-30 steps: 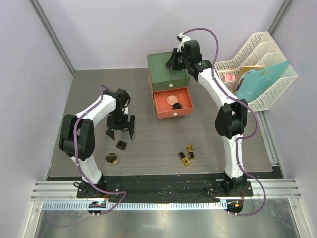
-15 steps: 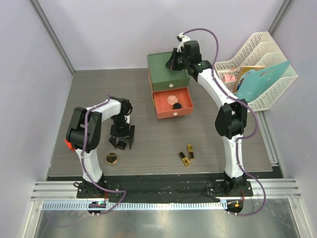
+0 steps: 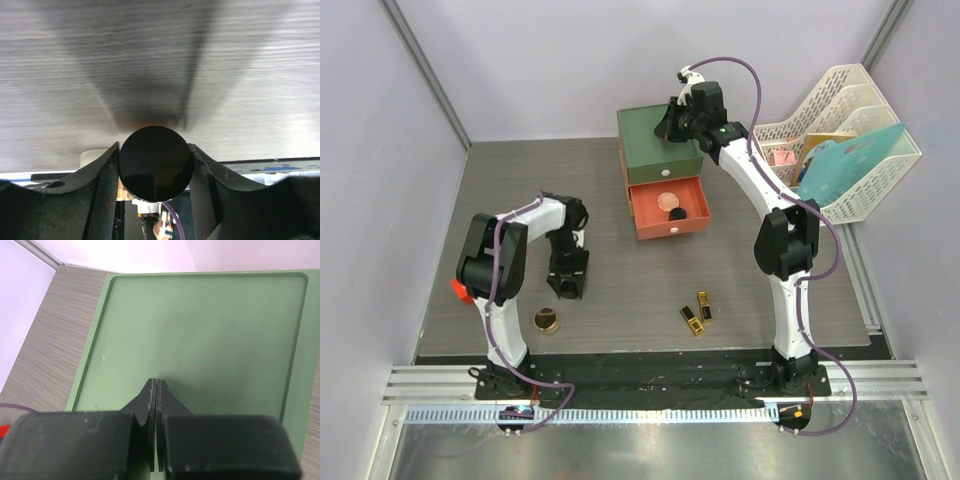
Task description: Organize the makeup
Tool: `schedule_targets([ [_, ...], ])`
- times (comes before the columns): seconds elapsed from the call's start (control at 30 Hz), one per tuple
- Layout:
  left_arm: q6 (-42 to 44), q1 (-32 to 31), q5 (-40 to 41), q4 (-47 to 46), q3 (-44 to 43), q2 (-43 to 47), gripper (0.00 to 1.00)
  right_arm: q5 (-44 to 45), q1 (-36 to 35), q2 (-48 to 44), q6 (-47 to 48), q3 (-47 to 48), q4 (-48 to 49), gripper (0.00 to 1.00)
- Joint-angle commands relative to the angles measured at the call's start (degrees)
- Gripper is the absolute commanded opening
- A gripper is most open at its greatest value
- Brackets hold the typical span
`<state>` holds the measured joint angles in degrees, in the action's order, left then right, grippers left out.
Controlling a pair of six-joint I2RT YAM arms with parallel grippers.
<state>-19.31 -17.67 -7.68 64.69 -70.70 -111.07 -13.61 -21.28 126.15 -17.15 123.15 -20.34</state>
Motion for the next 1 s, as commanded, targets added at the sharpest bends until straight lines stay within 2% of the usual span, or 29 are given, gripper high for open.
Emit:
schedule_targets([
  [0.0,-0.38,-0.43,-0.93,2.37,-9.07,1.29,0.00,0.69,-0.43,3.14,0.71,-3.01,-12.80,0.01],
  [0.13,-0.64,-1.66,-1.63,3.78,-18.41,0.76,0.00,0.51,-0.43,3.40,0.27,-2.74,-12.88,0.01],
  [0.3,-1.87,-2.98,-3.91,0.98,-28.16,0.50,0.00,0.60,-0.52,3.49,0.10,-2.74,-12.80,0.01],
  [0.4,-3.01,-4.21,-6.29,-2.27,-31.77,0.85,0.00,0.69,-0.43,3.49,0.27,-3.09,-12.80,0.01],
  [0.67,-5.12,-10.27,-6.02,-14.13,-36.96,0.50,0.00,0.42,-0.52,3.58,0.01,-3.53,-12.80,0.01],
  [0.83,-4.95,-12.47,-6.55,-16.78,-40.92,-2.74,0.00,0.34,-0.52,3.58,-0.08,-3.53,-12.88,0.01],
  [0.97,-3.90,-13.97,-6.82,-13.46,-49.33,-8.10,0.06,0.16,-0.43,3.67,-0.34,-3.62,-12.80,0.01],
])
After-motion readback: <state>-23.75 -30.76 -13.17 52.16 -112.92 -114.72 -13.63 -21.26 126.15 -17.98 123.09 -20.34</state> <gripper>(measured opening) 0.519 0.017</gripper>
